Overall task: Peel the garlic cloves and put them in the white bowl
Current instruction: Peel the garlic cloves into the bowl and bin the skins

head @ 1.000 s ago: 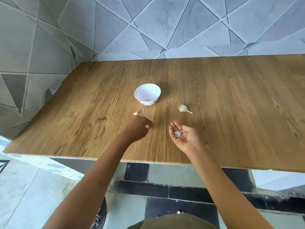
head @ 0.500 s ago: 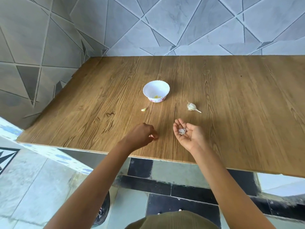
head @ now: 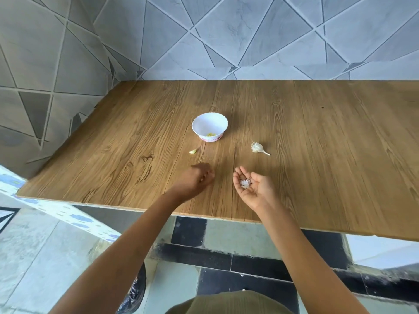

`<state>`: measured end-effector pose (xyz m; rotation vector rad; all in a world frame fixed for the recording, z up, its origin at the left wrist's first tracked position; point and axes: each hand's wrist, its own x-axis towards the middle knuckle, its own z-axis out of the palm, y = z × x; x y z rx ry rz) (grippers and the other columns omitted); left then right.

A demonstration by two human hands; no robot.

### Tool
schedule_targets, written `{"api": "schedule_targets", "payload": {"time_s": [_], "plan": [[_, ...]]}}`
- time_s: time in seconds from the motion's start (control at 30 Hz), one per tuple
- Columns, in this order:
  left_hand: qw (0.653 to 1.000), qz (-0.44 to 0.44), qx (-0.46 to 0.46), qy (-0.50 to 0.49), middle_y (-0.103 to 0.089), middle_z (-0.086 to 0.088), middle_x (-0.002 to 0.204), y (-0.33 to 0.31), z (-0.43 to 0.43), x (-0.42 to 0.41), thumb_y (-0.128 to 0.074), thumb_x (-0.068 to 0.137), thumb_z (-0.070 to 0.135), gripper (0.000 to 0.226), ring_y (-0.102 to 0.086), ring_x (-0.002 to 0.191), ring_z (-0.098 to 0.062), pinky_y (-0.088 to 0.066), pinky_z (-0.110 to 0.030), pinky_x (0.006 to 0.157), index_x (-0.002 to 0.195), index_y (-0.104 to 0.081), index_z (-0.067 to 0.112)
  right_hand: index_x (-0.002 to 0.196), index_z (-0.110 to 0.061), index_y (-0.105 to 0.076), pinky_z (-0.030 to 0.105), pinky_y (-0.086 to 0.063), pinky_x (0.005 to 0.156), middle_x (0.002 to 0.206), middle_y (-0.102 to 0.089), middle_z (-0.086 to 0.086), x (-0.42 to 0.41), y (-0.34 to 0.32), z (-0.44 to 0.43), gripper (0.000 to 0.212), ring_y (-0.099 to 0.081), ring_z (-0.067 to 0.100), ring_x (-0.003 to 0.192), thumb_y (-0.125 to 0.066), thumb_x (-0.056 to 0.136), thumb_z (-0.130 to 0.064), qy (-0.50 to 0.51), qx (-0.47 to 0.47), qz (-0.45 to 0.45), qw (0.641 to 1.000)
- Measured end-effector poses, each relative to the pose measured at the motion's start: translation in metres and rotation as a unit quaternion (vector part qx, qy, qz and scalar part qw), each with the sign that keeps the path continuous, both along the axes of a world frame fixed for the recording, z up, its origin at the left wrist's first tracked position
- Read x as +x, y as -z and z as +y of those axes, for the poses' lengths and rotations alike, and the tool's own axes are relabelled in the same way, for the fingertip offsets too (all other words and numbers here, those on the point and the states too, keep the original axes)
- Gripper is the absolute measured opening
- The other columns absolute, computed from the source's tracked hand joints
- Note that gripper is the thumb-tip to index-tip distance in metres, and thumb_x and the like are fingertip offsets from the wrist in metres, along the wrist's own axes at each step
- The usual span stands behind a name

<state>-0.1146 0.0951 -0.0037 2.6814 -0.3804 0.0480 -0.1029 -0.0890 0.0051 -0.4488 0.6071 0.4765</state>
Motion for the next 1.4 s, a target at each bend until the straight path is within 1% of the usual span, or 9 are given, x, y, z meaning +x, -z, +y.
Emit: {"api": "schedule_targets", "payload": {"time_s": [0.1, 0.2, 0.3, 0.47, 0.57, 0.7, 0.87, 1.03, 1.4], "plan": [[0.996, -0.044, -0.071, 0.037, -0.066, -0.009, 0.082, -0.02, -0.018, 0.004, -0.053, 0.092, 0.012, 0.016, -0.058, 0.07, -0.018, -0.04, -0.017, 0.063, 0.089, -0.064, 0.0, 0.091, 0.007, -0.058, 0.034, -0.045, 0.089, 0.092, -0.061, 0.017, -0.003, 0.0, 0.0, 0.033, -0.059, 0.025, 0.087, -0.031, 0.101, -0.01, 0.002, 0.0, 0.006, 1.0], [0.993, -0.061, -0.006, 0.097, -0.067, -0.003, 0.089, -0.03, -0.04, 0.007, -0.056, 0.091, 0.015, 0.017, -0.06, 0.074, -0.016, -0.049, -0.03, 0.063, 0.099, -0.07, 0.01, 0.091, 0.007, -0.058, 0.035, -0.049, 0.086, 0.085, -0.064, 0.018, -0.006, -0.003, 0.003, 0.033, -0.061, 0.026, 0.082, -0.032, 0.101, -0.01, 0.005, 0.005, 0.012, 1.0], [0.995, -0.057, 0.068, 0.044, -0.062, 0.005, 0.093, -0.03, -0.054, 0.006, -0.06, 0.089, 0.029, 0.017, -0.059, 0.077, -0.014, -0.048, -0.028, 0.06, 0.103, -0.069, 0.024, 0.092, 0.004, -0.06, 0.032, -0.049, 0.085, 0.077, -0.068, 0.016, -0.007, -0.002, 0.005, 0.031, -0.064, 0.024, 0.079, -0.034, 0.099, -0.009, 0.004, -0.01, 0.011, 1.0], [0.997, -0.058, 0.053, 0.004, -0.061, 0.007, 0.098, -0.032, -0.065, 0.003, -0.06, 0.089, 0.032, 0.016, -0.061, 0.083, -0.015, -0.049, -0.029, 0.066, 0.103, -0.068, 0.027, 0.092, 0.004, -0.061, 0.03, -0.052, 0.074, 0.074, -0.067, 0.014, -0.008, 0.0, 0.003, 0.029, -0.063, 0.021, 0.074, -0.036, 0.099, -0.009, 0.02, -0.003, 0.009, 1.0], [0.998, -0.048, 0.039, 0.028, -0.064, 0.007, 0.101, -0.031, -0.064, 0.003, -0.055, 0.091, 0.017, 0.026, -0.063, 0.087, -0.014, -0.049, -0.028, 0.066, 0.105, -0.07, 0.032, 0.089, 0.006, -0.059, 0.03, -0.05, 0.066, 0.075, -0.063, 0.015, -0.009, -0.003, 0.002, 0.029, -0.06, 0.021, 0.071, -0.037, 0.099, -0.009, 0.03, -0.003, 0.012, 0.999], [0.996, -0.041, -0.064, 0.039, -0.072, 0.006, 0.09, -0.028, -0.06, 0.004, -0.051, 0.078, -0.006, 0.041, -0.066, 0.079, -0.008, -0.056, -0.033, 0.068, 0.092, -0.074, 0.025, 0.085, 0.006, -0.061, 0.029, -0.05, 0.067, 0.073, -0.067, 0.015, -0.01, -0.005, 0.004, 0.033, -0.062, 0.022, 0.074, -0.035, 0.099, -0.009, 0.024, -0.004, 0.004, 1.0], [0.97, -0.041, -0.232, -0.061, -0.073, 0.003, 0.085, -0.028, -0.053, -0.005, -0.064, 0.079, -0.004, 0.02, -0.06, 0.067, 0.006, -0.051, -0.011, 0.071, 0.087, -0.074, 0.011, 0.09, 0.006, -0.059, 0.032, -0.053, 0.073, 0.083, -0.063, 0.016, -0.009, -0.002, 0.009, 0.033, -0.062, 0.024, 0.078, -0.032, 0.1, -0.01, 0.026, -0.002, -0.007, 1.0], [0.924, 0.01, -0.339, -0.178, -0.071, 0.009, 0.085, -0.012, -0.024, -0.018, -0.07, 0.082, 0.008, 0.014, -0.063, 0.076, -0.005, -0.053, -0.023, 0.078, 0.09, -0.072, 0.019, 0.09, 0.005, -0.058, 0.031, -0.049, 0.076, 0.091, -0.061, 0.016, -0.008, -0.002, 0.019, 0.031, -0.059, 0.024, 0.084, -0.031, 0.1, -0.007, 0.011, -0.03, -0.023, 0.999], [0.905, -0.025, -0.31, -0.291, -0.07, 0.003, 0.087, -0.006, -0.01, -0.037, -0.071, 0.082, 0.005, 0.015, -0.059, 0.067, 0.009, -0.048, -0.008, 0.069, 0.094, -0.072, 0.012, 0.092, 0.004, -0.058, 0.031, -0.05, 0.075, 0.092, -0.061, 0.016, 0.009, -0.011, 0.028, 0.032, -0.059, 0.024, 0.084, -0.03, 0.101, -0.008, -0.109, -0.046, -0.023, 0.993]]}}
